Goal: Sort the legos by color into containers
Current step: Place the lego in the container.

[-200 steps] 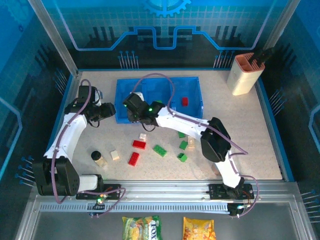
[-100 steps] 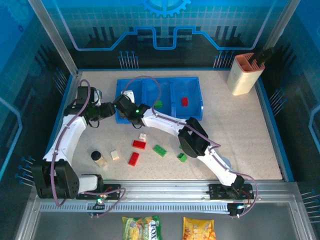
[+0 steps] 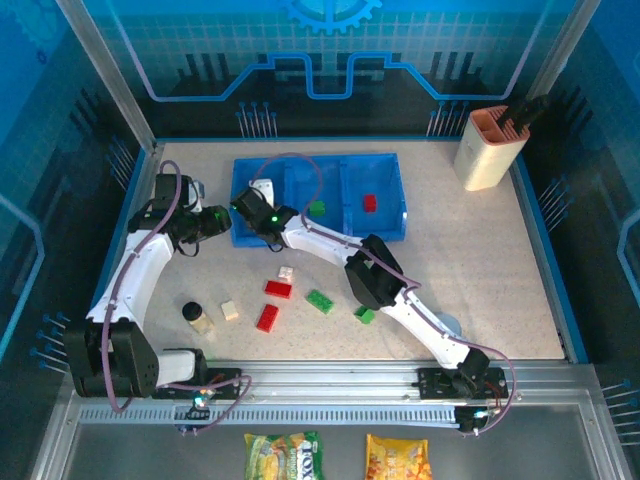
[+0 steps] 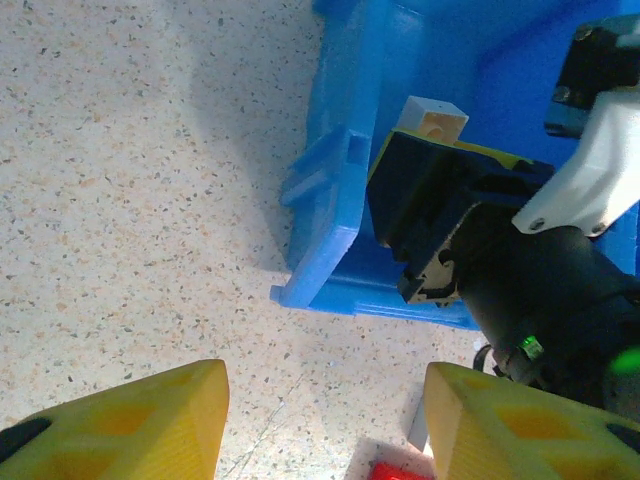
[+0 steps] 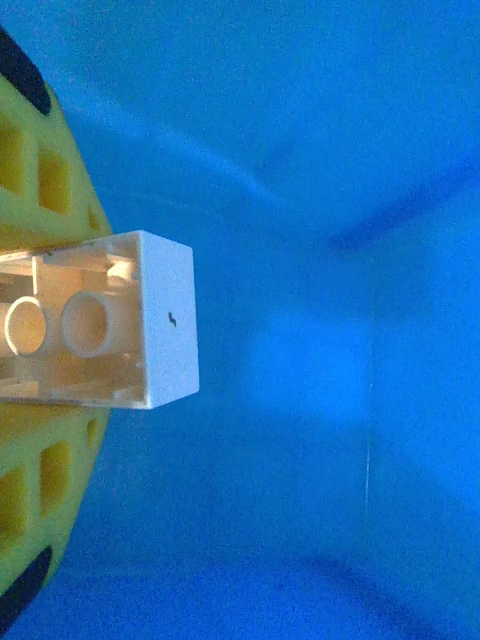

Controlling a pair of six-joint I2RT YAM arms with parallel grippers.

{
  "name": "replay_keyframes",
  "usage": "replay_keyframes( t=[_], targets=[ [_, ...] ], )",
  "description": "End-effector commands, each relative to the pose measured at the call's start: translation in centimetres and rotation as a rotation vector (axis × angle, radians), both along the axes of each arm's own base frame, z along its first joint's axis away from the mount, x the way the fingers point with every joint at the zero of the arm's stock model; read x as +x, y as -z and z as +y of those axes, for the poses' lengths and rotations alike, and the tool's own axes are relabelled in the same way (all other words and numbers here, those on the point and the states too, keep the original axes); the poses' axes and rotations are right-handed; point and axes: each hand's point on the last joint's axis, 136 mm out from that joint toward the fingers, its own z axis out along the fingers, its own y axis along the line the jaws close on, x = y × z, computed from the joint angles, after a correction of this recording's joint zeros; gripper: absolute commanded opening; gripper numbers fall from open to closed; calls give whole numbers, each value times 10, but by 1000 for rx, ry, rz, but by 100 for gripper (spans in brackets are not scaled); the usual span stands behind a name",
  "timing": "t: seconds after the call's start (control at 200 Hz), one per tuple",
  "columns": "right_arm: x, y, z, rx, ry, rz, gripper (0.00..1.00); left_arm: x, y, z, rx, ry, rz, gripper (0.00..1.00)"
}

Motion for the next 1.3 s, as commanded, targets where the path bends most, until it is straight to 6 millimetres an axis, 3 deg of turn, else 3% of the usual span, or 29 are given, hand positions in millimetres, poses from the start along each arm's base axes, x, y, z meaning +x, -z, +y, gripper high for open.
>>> replay_keyframes(
  t=[0.0,0.235,0.475,0.765,1.016,1.036,1.046,1.066,1.296],
  targets=[
    [10,6,-5,7,43,-6,36,-2,-5,-1,-22,0,-26,55],
    [12,-1,-9,11,60,-16,52,-2,-6,0,-22,-1,-26,55],
    [11,-45,-6,32,40,-72,52,-2,-5,-2,-29,4,-21,55],
    [-10,-90,-7,26,-16,-87,52,-2,1,-4,-34,18,4,55],
    [-36,-111,-26,13,-70,-37,50,-2,10,-6,-41,32,42,55],
    [-38,-104,-27,0,-78,-24,50,-2,11,-6,-41,34,46,55],
    [-40,-116,-29,12,-81,-33,50,-2,11,-6,-41,35,48,55],
    [-42,-120,-32,12,-87,-33,50,-2,12,-6,-41,34,53,55],
    [-76,-127,-70,-22,-134,29,49,-5,15,-10,-47,42,88,54]
  ],
)
